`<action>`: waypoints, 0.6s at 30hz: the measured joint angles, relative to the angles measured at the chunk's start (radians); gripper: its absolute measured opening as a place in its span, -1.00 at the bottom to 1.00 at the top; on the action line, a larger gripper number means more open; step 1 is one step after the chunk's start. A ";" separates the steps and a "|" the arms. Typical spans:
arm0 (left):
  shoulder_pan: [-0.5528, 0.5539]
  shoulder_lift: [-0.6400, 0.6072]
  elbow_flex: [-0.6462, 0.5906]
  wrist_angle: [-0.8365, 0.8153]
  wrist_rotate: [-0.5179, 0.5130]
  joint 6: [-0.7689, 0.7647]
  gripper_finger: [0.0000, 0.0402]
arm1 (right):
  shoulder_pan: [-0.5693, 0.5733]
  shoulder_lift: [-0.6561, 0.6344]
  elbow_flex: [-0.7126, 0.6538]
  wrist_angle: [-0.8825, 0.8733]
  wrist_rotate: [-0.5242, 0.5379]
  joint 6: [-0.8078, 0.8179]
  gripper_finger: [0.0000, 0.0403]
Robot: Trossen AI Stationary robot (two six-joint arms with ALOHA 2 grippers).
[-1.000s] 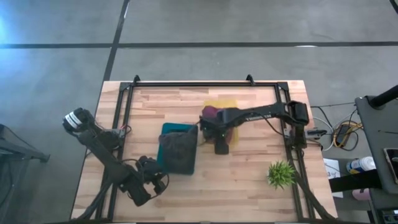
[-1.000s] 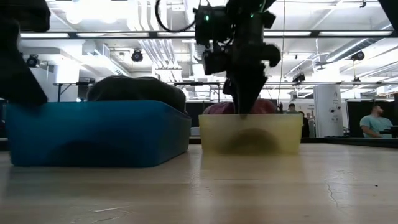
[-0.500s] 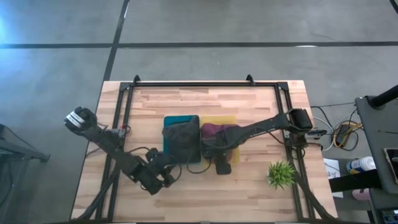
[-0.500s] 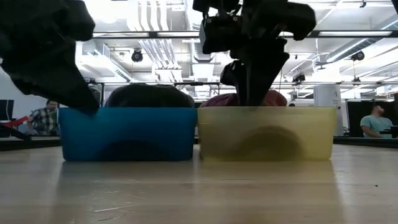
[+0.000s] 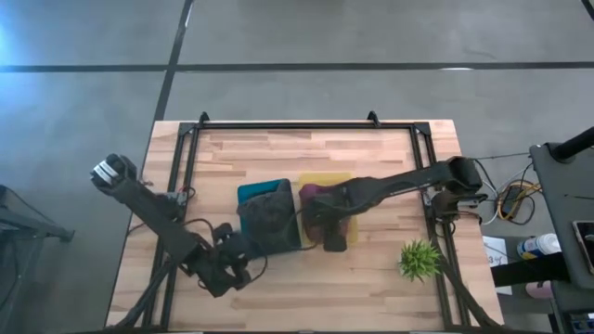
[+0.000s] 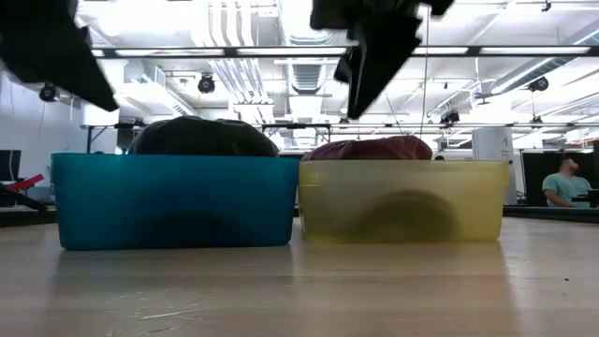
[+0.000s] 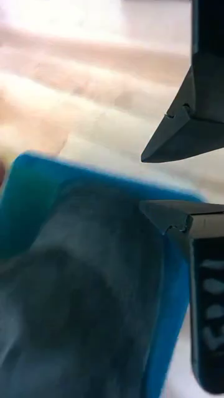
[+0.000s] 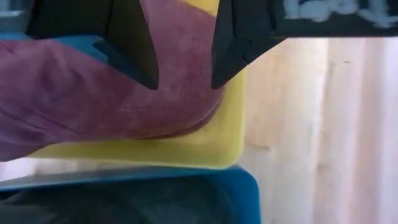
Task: Pick & Place hat
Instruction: Return to Home Position
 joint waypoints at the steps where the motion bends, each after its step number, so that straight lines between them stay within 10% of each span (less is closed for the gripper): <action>1: 0.000 -0.009 0.011 -0.037 -0.022 -0.010 -0.50 | 0.001 -0.017 0.000 -0.001 0.000 0.007 -0.29; 18: 0.032 -0.364 0.118 -0.157 -0.203 -0.104 -0.50 | 0.219 -0.467 -0.196 -0.009 0.307 0.357 -0.29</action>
